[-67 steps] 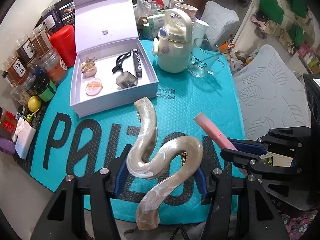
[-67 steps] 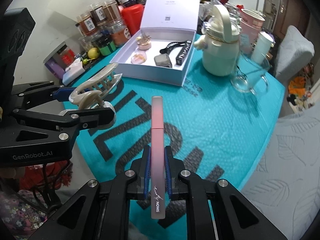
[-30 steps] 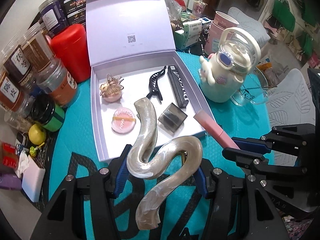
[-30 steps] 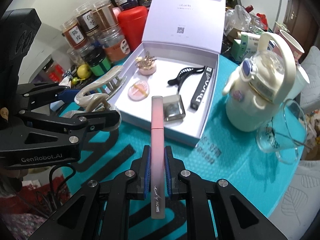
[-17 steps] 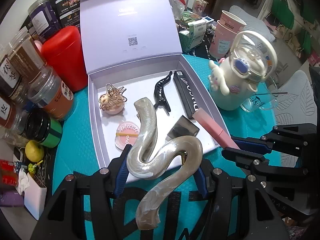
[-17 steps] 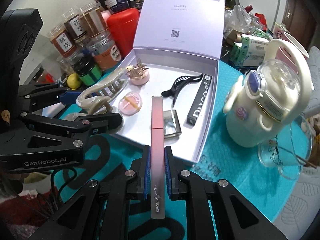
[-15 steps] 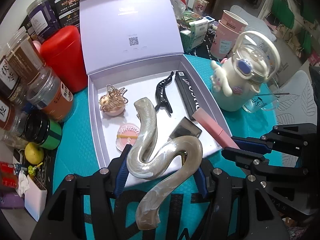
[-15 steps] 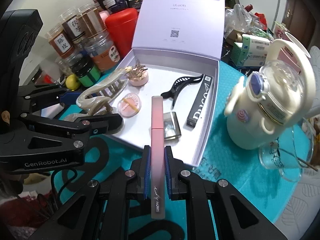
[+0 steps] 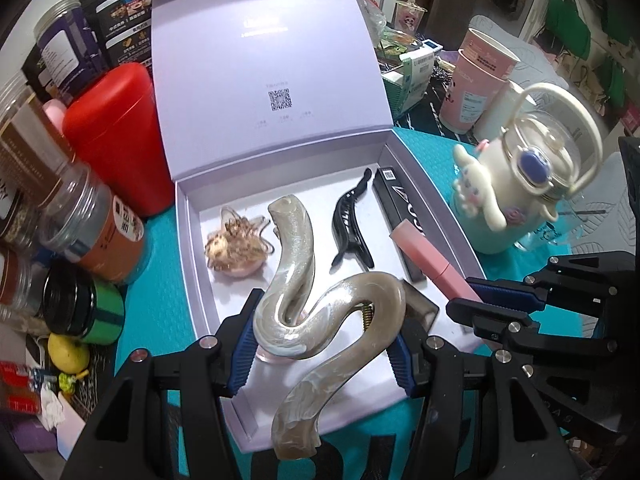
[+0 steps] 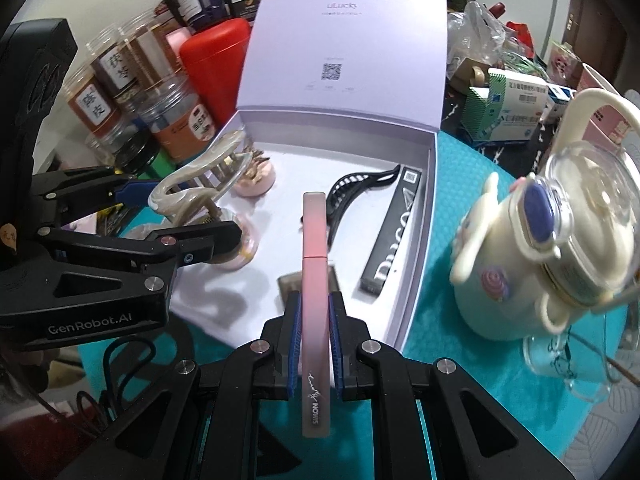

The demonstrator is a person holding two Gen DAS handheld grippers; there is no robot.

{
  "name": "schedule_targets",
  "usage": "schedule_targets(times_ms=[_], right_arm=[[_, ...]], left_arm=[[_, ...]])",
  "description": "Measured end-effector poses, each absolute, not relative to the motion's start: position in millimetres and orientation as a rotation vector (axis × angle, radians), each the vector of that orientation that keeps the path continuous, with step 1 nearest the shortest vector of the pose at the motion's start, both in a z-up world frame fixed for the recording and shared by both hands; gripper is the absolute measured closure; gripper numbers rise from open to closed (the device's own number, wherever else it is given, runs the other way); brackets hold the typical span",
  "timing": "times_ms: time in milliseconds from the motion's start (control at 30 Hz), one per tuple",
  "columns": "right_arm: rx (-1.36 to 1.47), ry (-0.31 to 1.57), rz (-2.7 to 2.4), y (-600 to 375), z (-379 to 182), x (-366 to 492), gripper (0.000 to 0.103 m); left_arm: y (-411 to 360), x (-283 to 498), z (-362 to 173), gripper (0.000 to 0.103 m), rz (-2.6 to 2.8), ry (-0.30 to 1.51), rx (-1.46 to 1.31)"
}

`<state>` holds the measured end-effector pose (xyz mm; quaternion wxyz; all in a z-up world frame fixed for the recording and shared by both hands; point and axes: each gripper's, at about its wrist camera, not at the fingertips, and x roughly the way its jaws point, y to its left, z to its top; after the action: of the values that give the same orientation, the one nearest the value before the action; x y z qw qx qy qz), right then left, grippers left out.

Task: Organize rigid objects
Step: 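Lower the claw clip into the box with the left tool while the right tool lowers the pink tube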

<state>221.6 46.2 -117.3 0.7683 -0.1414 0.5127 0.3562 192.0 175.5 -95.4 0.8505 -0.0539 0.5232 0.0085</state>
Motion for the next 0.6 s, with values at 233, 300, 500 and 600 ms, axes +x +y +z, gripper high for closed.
schedule_targets(times_ms=[233, 300, 500, 600], right_arm=[[-0.283, 1.109, 0.749, 54.3, -123.3, 241.4, 0.09], [-0.273, 1.111, 0.743, 56.0, -125.3, 246.3, 0.09], [-0.249, 1.101, 0.728, 61.7, -129.0, 260.2, 0.09], [-0.242, 1.093, 0.723, 64.6, -130.3, 267.0, 0.09]], left_arm=[[186.5, 211.2, -100.6, 0.047, 0.021, 1.087, -0.091], [190.3, 216.7, -100.8, 0.047, 0.025, 1.079, -0.082], [194.7, 230.6, -102.5, 0.047, 0.017, 1.065, -0.048], [196.1, 236.6, -105.7, 0.047, 0.008, 1.067, -0.042]])
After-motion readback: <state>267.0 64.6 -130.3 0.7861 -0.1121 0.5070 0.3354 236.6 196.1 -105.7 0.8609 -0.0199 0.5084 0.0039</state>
